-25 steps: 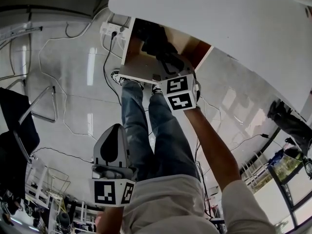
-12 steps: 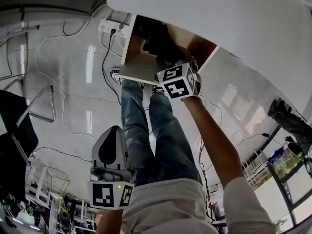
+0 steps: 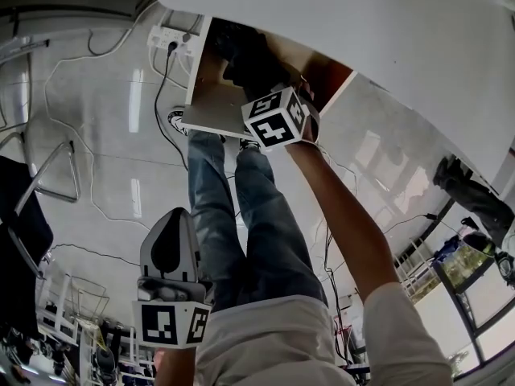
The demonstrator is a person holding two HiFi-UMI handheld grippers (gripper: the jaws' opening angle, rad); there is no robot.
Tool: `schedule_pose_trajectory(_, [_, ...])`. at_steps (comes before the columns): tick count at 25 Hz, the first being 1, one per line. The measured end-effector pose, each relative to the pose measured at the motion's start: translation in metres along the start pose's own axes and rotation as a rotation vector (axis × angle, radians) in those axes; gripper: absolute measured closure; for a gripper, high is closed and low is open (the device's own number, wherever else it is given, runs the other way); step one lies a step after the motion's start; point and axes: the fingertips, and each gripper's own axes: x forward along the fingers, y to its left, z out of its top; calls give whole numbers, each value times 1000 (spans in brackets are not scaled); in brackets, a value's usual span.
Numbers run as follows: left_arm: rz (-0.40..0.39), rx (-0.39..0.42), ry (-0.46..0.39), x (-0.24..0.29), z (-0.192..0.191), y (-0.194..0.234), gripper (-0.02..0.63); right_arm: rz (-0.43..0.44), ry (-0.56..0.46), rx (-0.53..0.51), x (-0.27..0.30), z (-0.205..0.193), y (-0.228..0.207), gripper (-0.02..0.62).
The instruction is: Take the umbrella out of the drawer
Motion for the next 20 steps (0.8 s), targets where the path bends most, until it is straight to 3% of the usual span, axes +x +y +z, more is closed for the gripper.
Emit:
schedule_pose_trajectory(10, [3,1,19,5,-3,9,589,-49,13,32,20,1,-7,299])
schedule_pose_trajectory(20, [-3,5,22,8,1,11,589,-101,56,-12,32,-1,-12,308])
